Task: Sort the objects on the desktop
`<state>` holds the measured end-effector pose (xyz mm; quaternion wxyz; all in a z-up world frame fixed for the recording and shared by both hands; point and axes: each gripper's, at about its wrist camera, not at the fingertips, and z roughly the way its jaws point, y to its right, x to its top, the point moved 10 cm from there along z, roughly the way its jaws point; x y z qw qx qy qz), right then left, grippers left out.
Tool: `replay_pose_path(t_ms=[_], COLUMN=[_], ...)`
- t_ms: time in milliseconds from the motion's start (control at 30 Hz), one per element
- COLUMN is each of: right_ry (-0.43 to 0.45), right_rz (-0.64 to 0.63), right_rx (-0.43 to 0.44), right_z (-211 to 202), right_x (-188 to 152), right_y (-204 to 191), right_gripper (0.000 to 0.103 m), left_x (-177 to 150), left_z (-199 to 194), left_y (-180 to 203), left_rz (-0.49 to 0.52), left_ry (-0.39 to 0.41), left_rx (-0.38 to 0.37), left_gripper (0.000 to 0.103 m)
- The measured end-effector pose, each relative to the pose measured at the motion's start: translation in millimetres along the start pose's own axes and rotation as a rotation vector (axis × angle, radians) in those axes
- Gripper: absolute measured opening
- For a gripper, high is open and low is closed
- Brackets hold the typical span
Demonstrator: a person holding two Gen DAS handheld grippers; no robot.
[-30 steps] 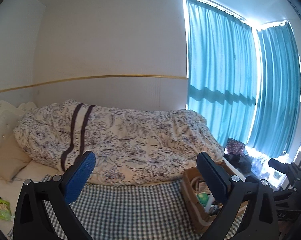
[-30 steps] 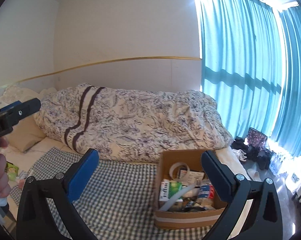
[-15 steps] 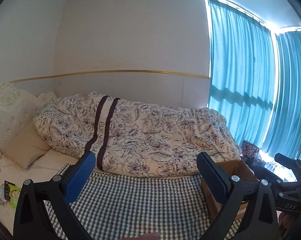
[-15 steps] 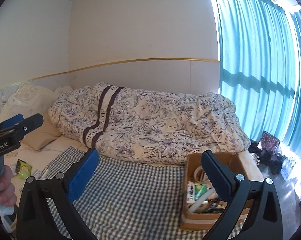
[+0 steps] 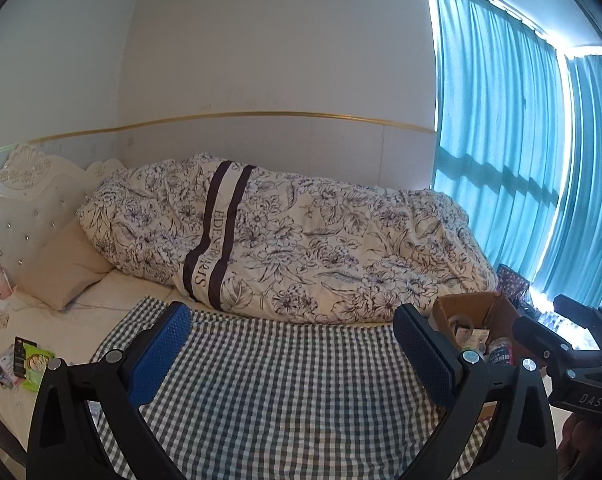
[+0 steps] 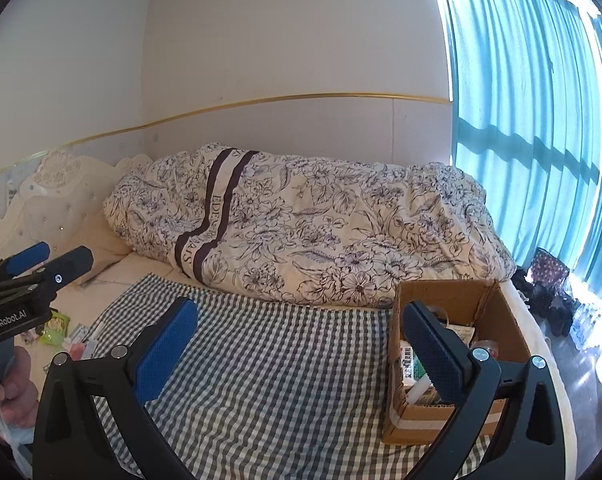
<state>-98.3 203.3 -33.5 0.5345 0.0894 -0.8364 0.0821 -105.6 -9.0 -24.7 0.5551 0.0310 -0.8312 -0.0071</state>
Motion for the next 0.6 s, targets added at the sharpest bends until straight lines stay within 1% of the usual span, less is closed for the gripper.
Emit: replay_pose_path(t_ms=[367, 600], right_ry=[-0.031, -0.041], right_rz=[0.006, 0.016], right_rx=[0.004, 0.004], right_z=[11.3, 17.5], right_x=[-13.9, -17.0], right_y=[-0.7, 3.3], right_gripper=[0.103, 0.103], left_x=[-9.8, -16.5], left_z=[8.2, 14.3], left_y=[1.1, 5.6], left_rz=[0.000, 0.006], left_ry=[-0.024, -0.046], left_rx=[-0.001, 0.000], left_gripper=[0.103, 0.103])
